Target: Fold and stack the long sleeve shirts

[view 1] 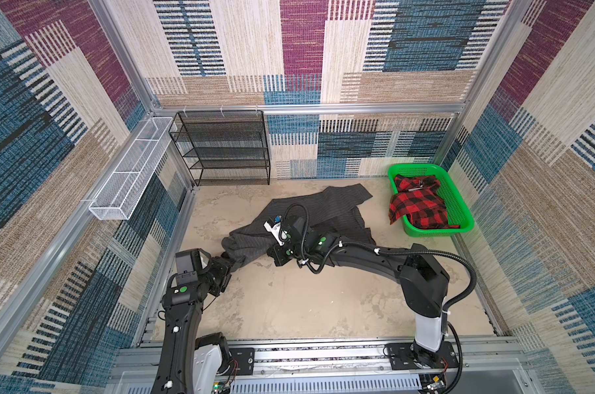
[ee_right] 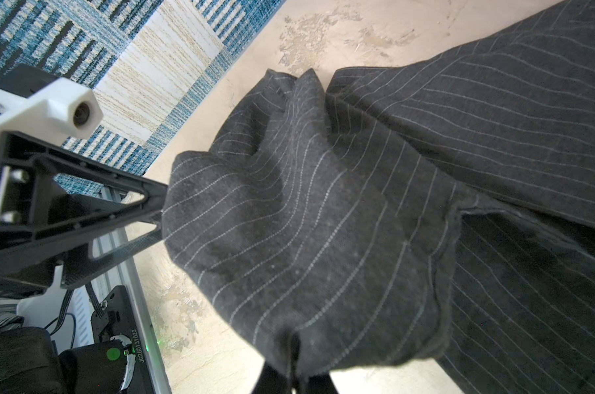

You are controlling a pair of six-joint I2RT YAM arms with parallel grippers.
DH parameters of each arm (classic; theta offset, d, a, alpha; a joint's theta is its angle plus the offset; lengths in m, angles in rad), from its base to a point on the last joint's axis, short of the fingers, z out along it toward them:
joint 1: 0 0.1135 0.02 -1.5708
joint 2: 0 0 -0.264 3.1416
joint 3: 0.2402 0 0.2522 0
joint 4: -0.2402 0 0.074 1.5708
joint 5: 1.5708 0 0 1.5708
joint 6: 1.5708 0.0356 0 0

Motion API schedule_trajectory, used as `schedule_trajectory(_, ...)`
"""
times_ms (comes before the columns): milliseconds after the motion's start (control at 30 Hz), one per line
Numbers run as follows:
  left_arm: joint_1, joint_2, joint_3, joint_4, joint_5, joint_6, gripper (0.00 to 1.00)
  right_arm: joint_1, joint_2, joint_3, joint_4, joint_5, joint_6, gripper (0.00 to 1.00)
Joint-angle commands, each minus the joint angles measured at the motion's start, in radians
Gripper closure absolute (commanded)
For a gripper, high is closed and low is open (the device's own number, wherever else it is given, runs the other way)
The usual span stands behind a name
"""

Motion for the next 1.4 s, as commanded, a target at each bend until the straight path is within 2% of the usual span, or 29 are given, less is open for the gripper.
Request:
schedule_trajectory(0,0.002,-0.004,-0.025,0.089,-0.004,-0.06,0.45,0.002,0.001,0.012,0.021,-0.016,-0.006,1.0)
schedule_trajectory(100,0.002,0.029,-0.061,0.116,0.014,-0.079,0.45,0.002,0.002,0.019,0.017,-0.015,-0.007,1.0)
schedule_trajectory(267,0.006,0.066,-0.115,0.209,0.007,-0.119,0.53,0.001,-0.003,0.02,0.014,-0.017,-0.012,1.0)
schedule_trajectory(333,0.005,0.085,-0.11,0.223,-0.005,-0.112,0.62,0.001,-0.004,0.018,0.014,-0.017,-0.011,1.0)
schedule_trajectory(533,0.005,0.127,-0.083,0.224,-0.073,-0.07,1.0,0.001,-0.011,0.019,0.019,-0.034,-0.006,1.0)
schedule_trajectory(767,0.006,0.158,-0.078,0.231,-0.248,0.034,1.0,0.002,-0.058,0.006,-0.001,-0.066,-0.004,1.0)
schedule_trajectory(1000,0.005,0.142,-0.079,0.26,-0.423,0.139,1.0,0.002,-0.17,-0.057,-0.045,-0.118,0.0,1.0)
schedule_trajectory(1367,0.005,0.118,-0.068,0.294,-0.564,0.238,1.0,-0.003,-0.351,-0.181,-0.107,-0.166,-0.007,1.0)
